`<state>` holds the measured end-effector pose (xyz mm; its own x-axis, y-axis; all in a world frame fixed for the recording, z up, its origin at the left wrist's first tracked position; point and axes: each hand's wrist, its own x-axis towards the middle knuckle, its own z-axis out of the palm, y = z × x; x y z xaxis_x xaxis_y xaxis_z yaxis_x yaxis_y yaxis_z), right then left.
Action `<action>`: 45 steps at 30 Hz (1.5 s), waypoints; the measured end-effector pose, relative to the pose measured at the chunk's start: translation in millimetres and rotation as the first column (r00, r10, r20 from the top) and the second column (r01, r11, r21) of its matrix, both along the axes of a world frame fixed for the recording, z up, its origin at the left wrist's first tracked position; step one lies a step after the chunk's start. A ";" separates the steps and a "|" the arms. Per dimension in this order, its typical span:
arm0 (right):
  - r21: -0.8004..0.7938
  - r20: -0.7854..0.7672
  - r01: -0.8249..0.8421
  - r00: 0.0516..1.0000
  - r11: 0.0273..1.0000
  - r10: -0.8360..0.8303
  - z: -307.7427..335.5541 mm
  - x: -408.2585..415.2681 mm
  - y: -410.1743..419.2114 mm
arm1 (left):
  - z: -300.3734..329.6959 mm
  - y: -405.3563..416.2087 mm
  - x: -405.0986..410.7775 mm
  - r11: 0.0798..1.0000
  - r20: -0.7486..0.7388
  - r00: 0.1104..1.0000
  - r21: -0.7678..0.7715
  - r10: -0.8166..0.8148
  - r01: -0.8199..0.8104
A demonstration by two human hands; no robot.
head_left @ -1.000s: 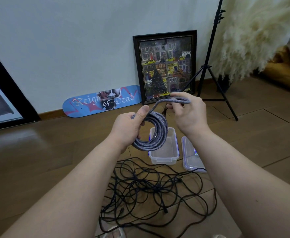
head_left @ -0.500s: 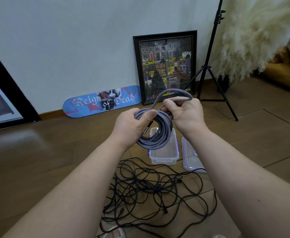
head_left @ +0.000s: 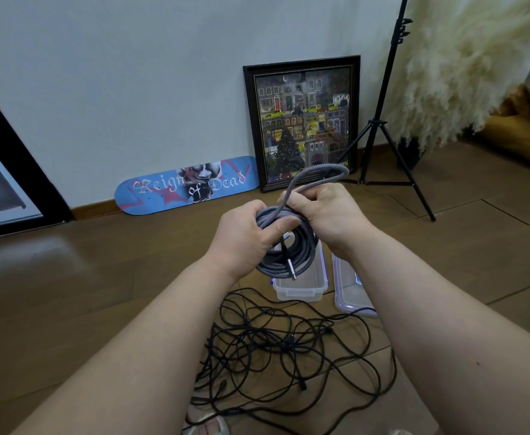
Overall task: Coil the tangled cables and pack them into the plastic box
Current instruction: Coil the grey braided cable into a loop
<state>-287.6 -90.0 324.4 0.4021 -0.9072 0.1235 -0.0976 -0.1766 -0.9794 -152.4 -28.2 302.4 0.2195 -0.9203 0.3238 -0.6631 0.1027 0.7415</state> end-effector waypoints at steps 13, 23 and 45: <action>0.188 -0.036 -0.222 0.972 0.957 0.233 -0.7 -4.4 4.1 | -1.2 -1.4 4.4 0.992 -0.220 0.968 -0.010 0.119 -0.124; -0.450 -0.698 -0.407 0.715 0.795 -0.028 -4.0 7.7 21.2 | -0.1 -5.3 11.4 0.924 -0.424 0.835 0.007 0.349 -0.383; -0.466 -0.476 0.268 0.727 0.843 -0.495 -0.8 -2.6 -2.5 | -11.3 -2.2 30.4 0.917 -0.041 0.916 0.046 0.399 -0.397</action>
<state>-290.2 -92.5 323.6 0.1267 -0.9377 0.3236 -0.7378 -0.3072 -0.6011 -122.0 -30.4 291.1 0.5846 -0.7646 0.2714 -0.6064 -0.1896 0.7722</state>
